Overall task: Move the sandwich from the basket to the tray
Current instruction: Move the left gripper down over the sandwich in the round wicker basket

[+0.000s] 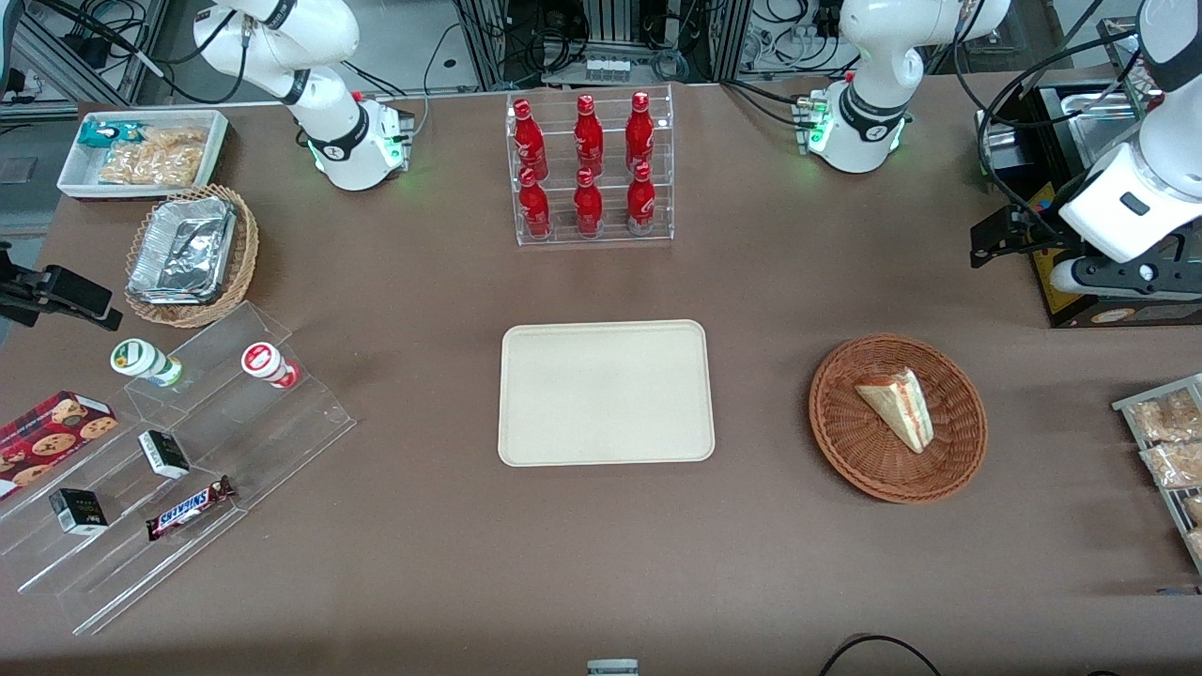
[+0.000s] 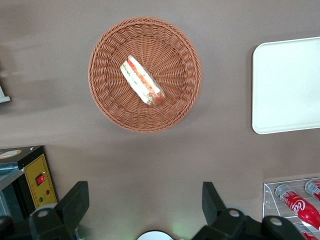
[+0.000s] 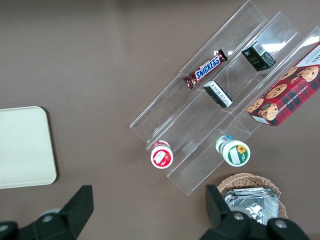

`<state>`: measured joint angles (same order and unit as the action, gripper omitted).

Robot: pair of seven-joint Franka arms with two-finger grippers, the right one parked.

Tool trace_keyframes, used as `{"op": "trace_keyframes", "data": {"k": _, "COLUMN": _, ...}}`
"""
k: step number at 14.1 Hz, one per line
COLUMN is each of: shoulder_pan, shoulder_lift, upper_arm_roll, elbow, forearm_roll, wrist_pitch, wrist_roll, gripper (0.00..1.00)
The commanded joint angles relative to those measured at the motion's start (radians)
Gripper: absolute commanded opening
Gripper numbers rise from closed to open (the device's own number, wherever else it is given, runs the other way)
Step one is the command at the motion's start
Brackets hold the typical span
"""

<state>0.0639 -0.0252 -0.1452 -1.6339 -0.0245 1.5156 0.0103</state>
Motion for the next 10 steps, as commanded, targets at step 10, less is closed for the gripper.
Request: {"op": "trace_keyframes", "data": {"k": 10, "shoulder_pan": 0.010, "shoulder_lift": 0.060, "upper_arm_roll": 0.009, "elbow": -0.283, "forearm_roll": 0.029, "wrist_pitch": 0.303, "wrist_roll": -0.009, "gripper": 1.00}}
